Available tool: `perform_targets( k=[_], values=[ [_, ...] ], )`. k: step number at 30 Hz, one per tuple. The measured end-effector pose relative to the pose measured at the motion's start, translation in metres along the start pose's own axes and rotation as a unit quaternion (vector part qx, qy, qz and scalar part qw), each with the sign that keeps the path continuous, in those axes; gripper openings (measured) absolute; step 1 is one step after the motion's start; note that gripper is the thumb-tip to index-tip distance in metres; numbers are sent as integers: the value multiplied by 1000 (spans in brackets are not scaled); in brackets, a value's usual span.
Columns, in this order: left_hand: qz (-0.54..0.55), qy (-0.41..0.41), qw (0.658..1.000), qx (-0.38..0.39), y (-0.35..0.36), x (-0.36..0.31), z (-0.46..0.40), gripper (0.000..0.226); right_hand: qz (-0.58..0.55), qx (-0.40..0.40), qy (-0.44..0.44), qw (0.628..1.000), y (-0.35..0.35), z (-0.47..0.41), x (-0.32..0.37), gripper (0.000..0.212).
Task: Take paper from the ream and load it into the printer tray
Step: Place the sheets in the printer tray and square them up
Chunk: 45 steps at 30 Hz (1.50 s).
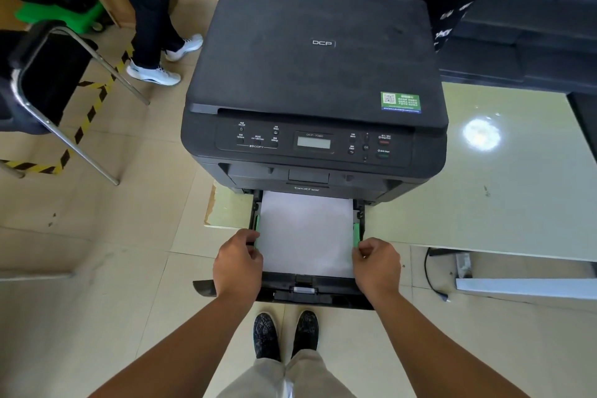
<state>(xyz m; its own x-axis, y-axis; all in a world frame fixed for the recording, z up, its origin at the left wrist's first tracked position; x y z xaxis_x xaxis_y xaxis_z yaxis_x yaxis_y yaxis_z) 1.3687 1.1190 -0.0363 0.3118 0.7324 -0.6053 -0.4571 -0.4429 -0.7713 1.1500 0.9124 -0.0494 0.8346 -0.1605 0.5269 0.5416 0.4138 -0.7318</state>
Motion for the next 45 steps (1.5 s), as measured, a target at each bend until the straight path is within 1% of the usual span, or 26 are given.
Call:
perform_targets(
  k=[9, 14, 17, 19, 20, 21, 22, 23, 24, 25, 26, 27, 28, 29, 30, 31, 32, 33, 35, 37, 38, 41, 43, 45],
  values=[
    [-12, 13, 1000, 12, 0, 0, -1, 38, 23, -8, -3, 1000, 0, 2, 2, 7],
    [-24, 31, 999, -6, -1, -12, 5, 38, 50, -32, -20, 998, 0, 5, 5, 9],
    [-32, 56, 998, 18, -2, -16, 8, 44, 71, -32, -27, 997, 3, 3, 6, 12],
    [-51, 78, 995, 40, -6, -18, 12, 45, 93, -23, -45, 994, 3, 4, 8, 20],
    [-63, 103, 992, 41, -10, -22, 16, 44, 114, -33, -73, 990, 0, 10, 12, 23],
    [-70, 148, 986, 33, -15, -30, 22, 42, 134, -62, -116, 982, -6, 19, 18, 24],
    [-70, 210, 975, 20, -22, -41, 30, 36, 136, -95, -168, 972, -15, 34, 26, 20],
    [-67, 275, 959, 19, -28, -52, 41, 28, 118, -110, -231, 960, -22, 55, 33, 14],
    [-67, 333, 940, 40, -31, -62, 55, 19, 108, -92, -299, 944, -24, 80, 40, 7],
    [-69, 378, 920, 74, -29, -67, 70, 14, 113, -55, -372, 920, -20, 107, 44, 8],
    [-73, 406, 904, 112, -24, -66, 85, 12, 133, -9, -430, 893, -12, 132, 43, 15],
    [-80, 417, 893, 148, -17, -62, 98, 11, 165, 34, -468, 868, -1, 149, 35, 20],
    [-92, 410, 889, 184, -7, -55, 107, 13, 206, 66, -481, 850, 12, 157, 25, 21],
    [-118, 389, 889, 210, 2, -47, 112, 18, 255, 93, -471, 839, 24, 158, 16, 21],
    [-150, 351, 893, 240, 11, -38, 112, 26, 300, 105, -443, 838, 33, 154, 9, 20],
    [-176, 312, 895, 265, 18, -29, 110, 32, 335, 118, -403, 844, 40, 147, 3, 20],
    [-193, 290, 893, 284, 24, -21, 108, 37, 354, 123, -370, 850, 45, 141, -2, 23],
    [-203, 280, 894, 286, 28, -15, 106, 41, 371, 127, -344, 853, 47, 137, -4, 26],
    [-199, 290, 901, 254, 24, -17, 100, 41, 382, 133, -331, 852, 51, 134, -5, 23],
    [-206, 320, 901, 206, 20, -21, 93, 40, 380, 111, -322, 860, 50, 129, 1, 17],
    [-213, 329, 901, 190, 19, -22, 89, 46, 374, 97, -319, 865, 50, 123, 5, 20],
    [-280, 332, 876, 210, 30, -22, 73, 70, 365, 76, -314, 873, 51, 102, 25, 36],
    [-318, 328, 863, 218, 34, -28, 59, 73, 373, 64, -315, 870, 51, 92, 41, 43],
    [-318, 323, 865, 216, 32, -40, 46, 69, 364, 54, -313, 876, 50, 83, 58, 45]
  ],
)
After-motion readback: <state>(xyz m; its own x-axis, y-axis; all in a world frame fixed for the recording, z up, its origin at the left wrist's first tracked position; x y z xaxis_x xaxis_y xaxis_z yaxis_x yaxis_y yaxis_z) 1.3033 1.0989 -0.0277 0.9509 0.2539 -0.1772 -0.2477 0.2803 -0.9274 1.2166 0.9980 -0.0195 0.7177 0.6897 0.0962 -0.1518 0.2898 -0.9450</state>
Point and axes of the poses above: each hand's wrist, its own z-axis away from the middle knuckle, its own y-axis out of the palm, x = y × z, the point moved 8 cm from there along -z, towards the middle knuckle, and after that the axes turned 9 degrees about y, right-handed, at the moved point
